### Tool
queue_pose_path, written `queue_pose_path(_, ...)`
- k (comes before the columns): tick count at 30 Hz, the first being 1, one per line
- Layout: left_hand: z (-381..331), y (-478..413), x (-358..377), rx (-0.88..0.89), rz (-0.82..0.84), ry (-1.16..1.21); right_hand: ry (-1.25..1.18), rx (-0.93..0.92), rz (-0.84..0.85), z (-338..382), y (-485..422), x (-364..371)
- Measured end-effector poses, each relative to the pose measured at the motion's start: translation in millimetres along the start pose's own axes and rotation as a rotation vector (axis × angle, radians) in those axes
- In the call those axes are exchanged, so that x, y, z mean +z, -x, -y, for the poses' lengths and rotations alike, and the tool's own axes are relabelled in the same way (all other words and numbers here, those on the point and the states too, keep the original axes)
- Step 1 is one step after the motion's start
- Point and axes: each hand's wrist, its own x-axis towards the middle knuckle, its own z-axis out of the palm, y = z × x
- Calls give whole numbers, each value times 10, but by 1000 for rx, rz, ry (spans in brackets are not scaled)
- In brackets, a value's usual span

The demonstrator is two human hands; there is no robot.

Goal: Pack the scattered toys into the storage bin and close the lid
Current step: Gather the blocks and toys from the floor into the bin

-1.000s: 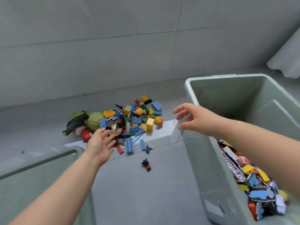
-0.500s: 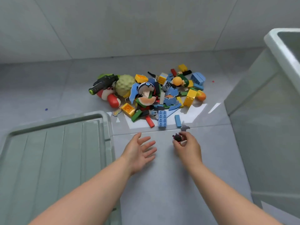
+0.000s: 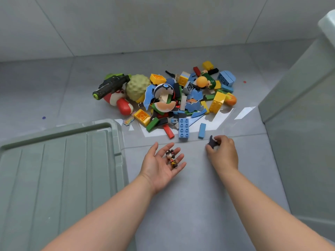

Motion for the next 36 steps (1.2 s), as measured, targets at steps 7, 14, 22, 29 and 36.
queue_pose_path(7,21,-84,-19,-24,44,51,-290,-338,174,422,571,37)
queue_pose_path(14,-14,-113,-83,33,19,54,188,-205,179,403,-244,179)
queue_pose_path(22,-72,-103,-154,24,42,63,-357,-321,240,468,511,26)
queue_pose_path(29,-85,-92,-169,61,29,142,-135,-202,75,655,219,305)
queue_pose_path(36,-142,-74,-259,100,14,143,-255,-65,142,673,155,268)
